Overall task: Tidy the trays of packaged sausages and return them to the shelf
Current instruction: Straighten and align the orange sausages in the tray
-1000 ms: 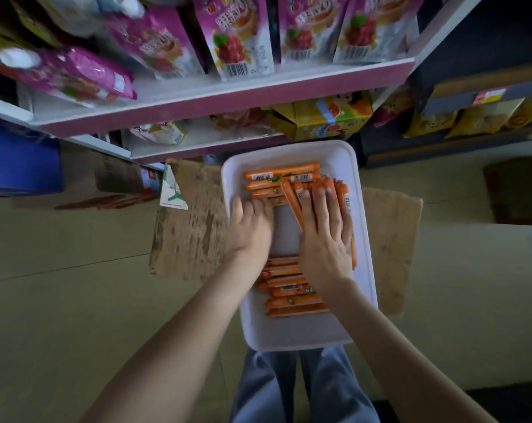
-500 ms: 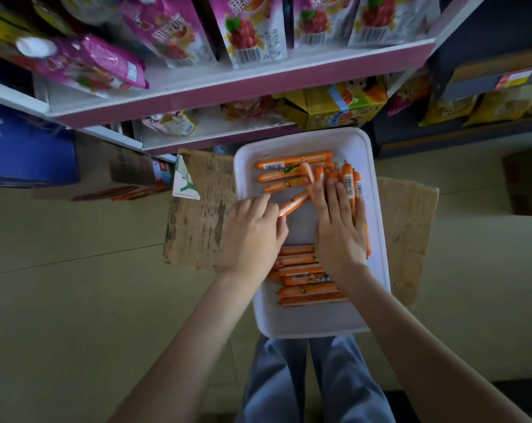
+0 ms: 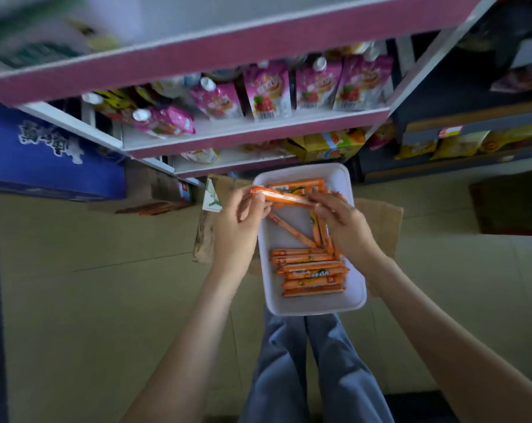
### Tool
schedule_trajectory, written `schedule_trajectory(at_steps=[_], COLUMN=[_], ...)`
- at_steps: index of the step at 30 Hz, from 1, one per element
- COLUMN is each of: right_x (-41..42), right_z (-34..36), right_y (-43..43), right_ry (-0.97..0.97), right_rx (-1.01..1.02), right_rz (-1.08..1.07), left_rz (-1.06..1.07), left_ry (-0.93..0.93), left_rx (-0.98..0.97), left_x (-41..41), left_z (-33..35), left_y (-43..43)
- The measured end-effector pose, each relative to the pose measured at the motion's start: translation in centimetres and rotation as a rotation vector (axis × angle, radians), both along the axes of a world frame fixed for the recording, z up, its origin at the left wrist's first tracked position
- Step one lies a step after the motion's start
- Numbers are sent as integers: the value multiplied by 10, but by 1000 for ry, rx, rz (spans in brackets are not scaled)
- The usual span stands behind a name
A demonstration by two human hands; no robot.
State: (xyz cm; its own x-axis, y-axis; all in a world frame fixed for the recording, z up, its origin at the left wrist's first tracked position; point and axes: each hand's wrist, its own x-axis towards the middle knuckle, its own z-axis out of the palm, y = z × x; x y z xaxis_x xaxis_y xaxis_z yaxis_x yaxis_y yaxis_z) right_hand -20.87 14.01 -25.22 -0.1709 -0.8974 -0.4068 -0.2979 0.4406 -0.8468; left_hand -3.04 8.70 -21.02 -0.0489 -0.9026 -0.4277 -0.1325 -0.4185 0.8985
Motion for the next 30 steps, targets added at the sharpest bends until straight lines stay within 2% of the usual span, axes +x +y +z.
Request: schedule_trajectory(at_steps=[3,5,8,13,15,17,19,22,27,29,30], right_x=[-21,-31,-37,-45,-48,-46,-39,-25,-5,3,5], right_z=[58,98,154,214,231,248,265,281,286,288,290], right_y=[3,5,12,28,31,31,29,24,20,16,13], right_ry=[-54,-158,-313,-373,-471,-557,-561,-596,-626,-497,-346], right_rx=[-19,-17,-118,-220,-247,-266,-269,-270,-249,-225,-228], right_rz=[-176,-241,-225,-260,-282,-267,-232,-235,-153,-61,-6], left_rz=[154,142,61,59,56,117,205,270,21,-19,-51], left_ry=[235,312,373,449,437,504,614,742,598,495,356], left_rx=[93,132,169,267,290,298,282,166,-106,-209,-270], left_x=[-9,-14,-26,-34,-31,-28,-25,-22,-35,-32,-28], left_z=[54,89,135,181,193,205,220,235,252,261,265], left_y=[-13,-16,-8,9,13,16,16,20,38,40,40])
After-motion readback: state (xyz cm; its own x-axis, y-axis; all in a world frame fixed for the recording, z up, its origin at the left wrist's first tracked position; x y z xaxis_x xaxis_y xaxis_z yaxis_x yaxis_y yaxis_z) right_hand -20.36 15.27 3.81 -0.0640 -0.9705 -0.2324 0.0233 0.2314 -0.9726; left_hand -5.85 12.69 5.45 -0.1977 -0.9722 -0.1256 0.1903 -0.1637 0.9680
